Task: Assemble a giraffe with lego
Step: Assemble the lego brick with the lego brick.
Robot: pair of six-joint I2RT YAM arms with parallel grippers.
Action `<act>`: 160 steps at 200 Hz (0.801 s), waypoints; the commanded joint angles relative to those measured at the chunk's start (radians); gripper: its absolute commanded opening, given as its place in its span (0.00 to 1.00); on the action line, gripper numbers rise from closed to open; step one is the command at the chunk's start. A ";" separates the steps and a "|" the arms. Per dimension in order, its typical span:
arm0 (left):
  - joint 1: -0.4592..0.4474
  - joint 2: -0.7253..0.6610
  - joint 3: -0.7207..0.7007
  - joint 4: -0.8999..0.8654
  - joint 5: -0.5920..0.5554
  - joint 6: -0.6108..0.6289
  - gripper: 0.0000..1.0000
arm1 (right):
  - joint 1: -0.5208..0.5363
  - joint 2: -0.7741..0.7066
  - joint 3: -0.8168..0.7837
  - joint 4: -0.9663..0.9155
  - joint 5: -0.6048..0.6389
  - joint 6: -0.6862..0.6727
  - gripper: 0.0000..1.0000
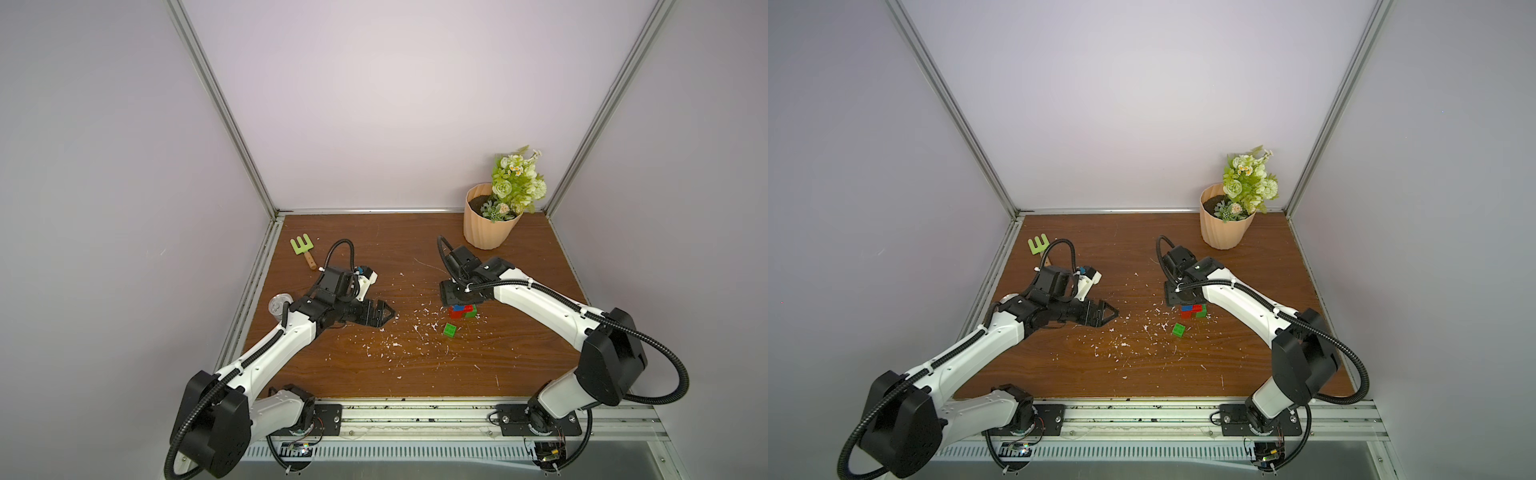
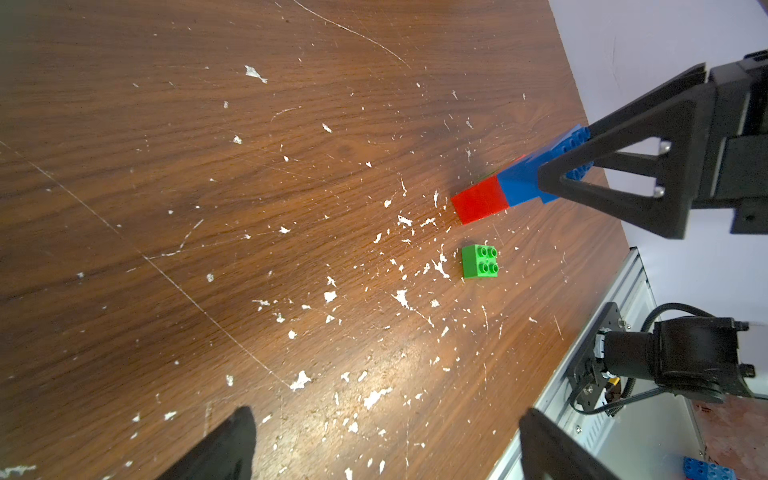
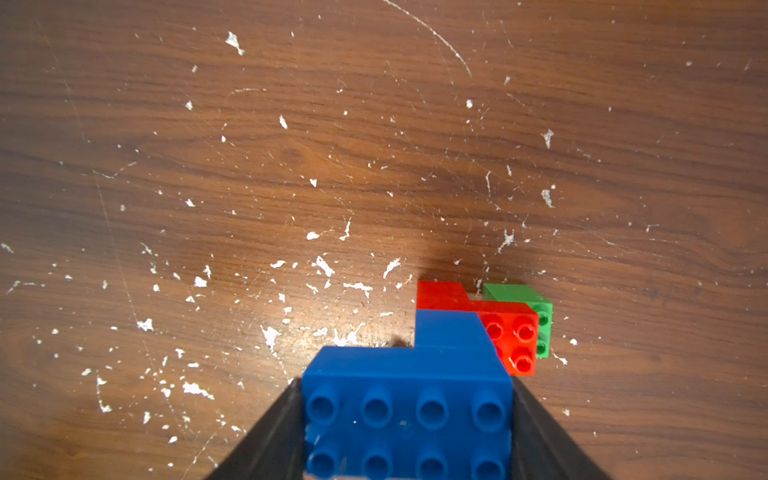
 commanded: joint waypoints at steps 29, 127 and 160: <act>-0.008 -0.003 0.008 -0.009 0.003 0.003 1.00 | -0.001 -0.029 -0.034 -0.013 -0.049 -0.010 0.54; -0.009 -0.004 0.008 -0.012 -0.006 0.004 1.00 | 0.000 -0.068 -0.057 -0.016 0.018 -0.026 0.52; -0.008 -0.005 0.008 -0.012 -0.011 0.004 0.99 | 0.000 -0.061 -0.080 -0.003 -0.001 -0.026 0.52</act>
